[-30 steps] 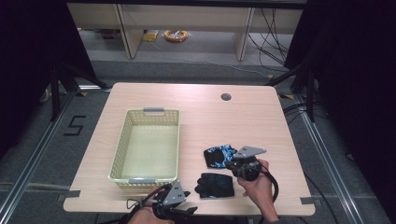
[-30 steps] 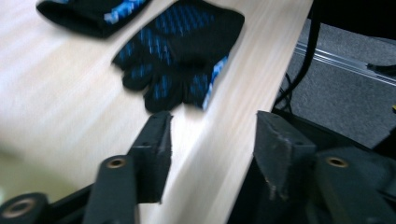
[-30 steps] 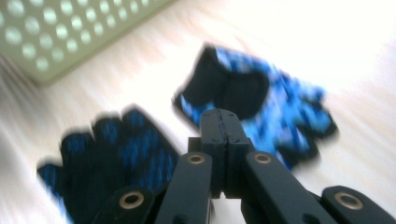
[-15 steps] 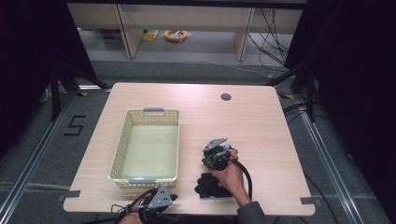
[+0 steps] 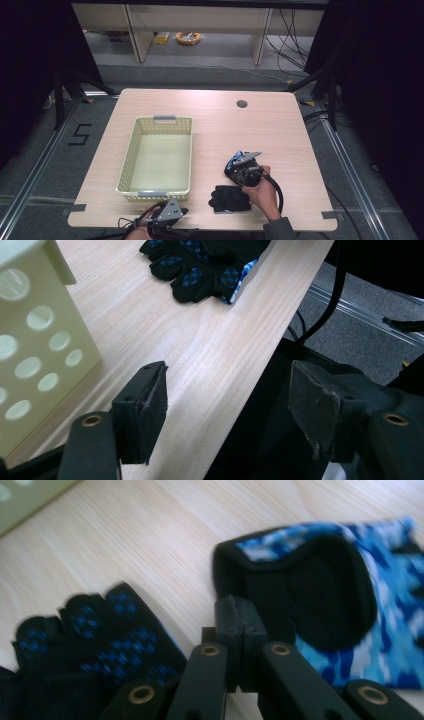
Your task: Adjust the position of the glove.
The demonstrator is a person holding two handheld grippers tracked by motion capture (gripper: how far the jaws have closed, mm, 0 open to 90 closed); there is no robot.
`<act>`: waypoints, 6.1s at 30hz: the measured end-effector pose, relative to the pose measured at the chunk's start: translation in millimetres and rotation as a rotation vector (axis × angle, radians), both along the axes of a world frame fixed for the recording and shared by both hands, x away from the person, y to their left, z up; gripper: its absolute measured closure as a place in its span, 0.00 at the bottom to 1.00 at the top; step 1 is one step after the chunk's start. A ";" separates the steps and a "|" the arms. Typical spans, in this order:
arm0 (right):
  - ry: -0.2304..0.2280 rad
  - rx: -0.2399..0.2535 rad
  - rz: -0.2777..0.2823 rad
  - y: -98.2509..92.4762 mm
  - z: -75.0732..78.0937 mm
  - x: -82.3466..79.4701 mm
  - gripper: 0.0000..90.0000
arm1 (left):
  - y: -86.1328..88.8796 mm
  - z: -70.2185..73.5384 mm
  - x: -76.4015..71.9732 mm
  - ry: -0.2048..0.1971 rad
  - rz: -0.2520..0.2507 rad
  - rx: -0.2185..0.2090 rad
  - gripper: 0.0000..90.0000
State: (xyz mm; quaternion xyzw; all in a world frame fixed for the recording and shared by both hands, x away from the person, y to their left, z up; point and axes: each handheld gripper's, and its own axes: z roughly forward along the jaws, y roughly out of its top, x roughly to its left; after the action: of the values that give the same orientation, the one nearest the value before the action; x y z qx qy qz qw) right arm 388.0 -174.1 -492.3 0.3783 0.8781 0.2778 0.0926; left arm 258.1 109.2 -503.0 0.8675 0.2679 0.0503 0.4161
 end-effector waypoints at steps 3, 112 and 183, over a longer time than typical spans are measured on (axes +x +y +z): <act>0.012 0.021 -0.033 -12.5 -0.2 -1.0 1.00 | -0.8 0.5 -1.7 0.016 0.020 -0.027 0.35; -0.100 0.244 0.284 -36.1 55.0 -25.6 0.99 | 19.1 3.0 -2.3 -0.003 0.013 -0.006 0.31; 0.028 0.259 -0.195 -80.2 6.0 -65.4 0.58 | -75.2 3.6 28.0 -0.090 -0.031 0.055 0.34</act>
State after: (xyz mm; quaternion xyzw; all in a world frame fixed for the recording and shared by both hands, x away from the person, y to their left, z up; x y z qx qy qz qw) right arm 322.6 -254.3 -486.3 0.4745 0.7952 0.3732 0.0574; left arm 286.1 34.0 -499.4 0.8795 0.2341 0.0901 0.4043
